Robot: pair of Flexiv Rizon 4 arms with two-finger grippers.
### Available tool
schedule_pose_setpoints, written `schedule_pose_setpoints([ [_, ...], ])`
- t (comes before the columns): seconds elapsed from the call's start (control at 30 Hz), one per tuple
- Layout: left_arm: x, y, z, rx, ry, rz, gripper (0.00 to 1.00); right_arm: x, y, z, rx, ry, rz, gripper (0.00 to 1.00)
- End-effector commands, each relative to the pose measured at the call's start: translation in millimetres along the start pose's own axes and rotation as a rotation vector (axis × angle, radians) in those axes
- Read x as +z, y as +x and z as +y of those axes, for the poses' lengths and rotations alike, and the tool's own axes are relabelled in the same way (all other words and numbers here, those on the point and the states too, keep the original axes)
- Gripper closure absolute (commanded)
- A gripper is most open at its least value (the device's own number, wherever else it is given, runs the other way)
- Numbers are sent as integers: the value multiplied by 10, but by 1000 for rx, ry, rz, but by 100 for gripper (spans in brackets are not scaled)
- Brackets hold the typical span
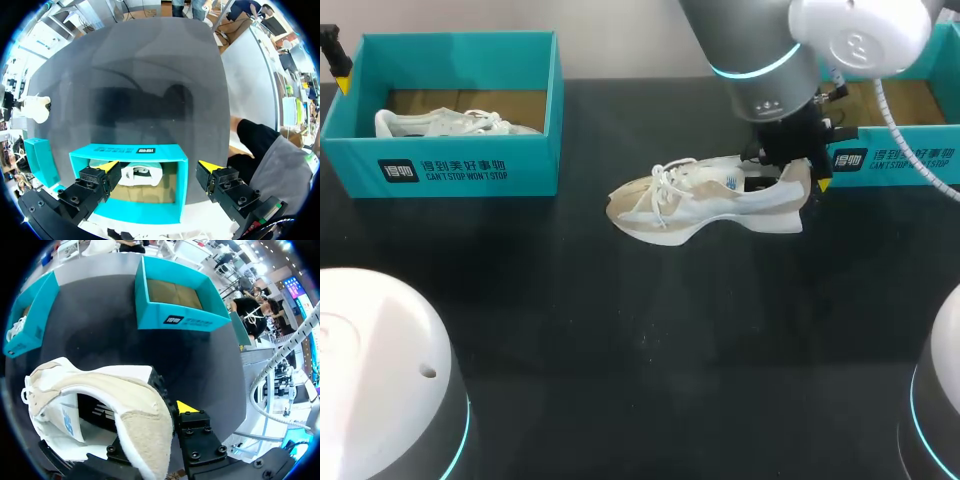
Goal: Take the shoe out of the shoebox, open the shoe tongue, remove and reinsert the insole, then place the shoe into the shoebox
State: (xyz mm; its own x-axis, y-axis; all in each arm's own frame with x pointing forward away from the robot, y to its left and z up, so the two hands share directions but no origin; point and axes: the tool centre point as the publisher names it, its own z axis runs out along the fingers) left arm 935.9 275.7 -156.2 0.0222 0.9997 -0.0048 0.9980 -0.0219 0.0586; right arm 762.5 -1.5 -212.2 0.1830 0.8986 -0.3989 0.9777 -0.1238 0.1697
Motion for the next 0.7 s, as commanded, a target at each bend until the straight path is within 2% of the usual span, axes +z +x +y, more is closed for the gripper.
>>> schedule_pose_setpoints([
  [0.03,-7,0,-13,0,-2,2,0,-76,142,-136,1,-7,-60,100],
  [0.2,-7,0,-13,0,-2,2,0,-153,457,-536,-59,-47,-32,100],
  [0.37,-7,0,-13,0,-2,2,0,-144,760,-801,-108,-76,-3,100],
  [0.57,-7,0,-13,0,-2,2,0,-95,966,-1022,-81,-63,95,100],
  [0.7,-7,0,-13,0,-2,2,0,-95,966,-1022,-81,-63,95,100],
])
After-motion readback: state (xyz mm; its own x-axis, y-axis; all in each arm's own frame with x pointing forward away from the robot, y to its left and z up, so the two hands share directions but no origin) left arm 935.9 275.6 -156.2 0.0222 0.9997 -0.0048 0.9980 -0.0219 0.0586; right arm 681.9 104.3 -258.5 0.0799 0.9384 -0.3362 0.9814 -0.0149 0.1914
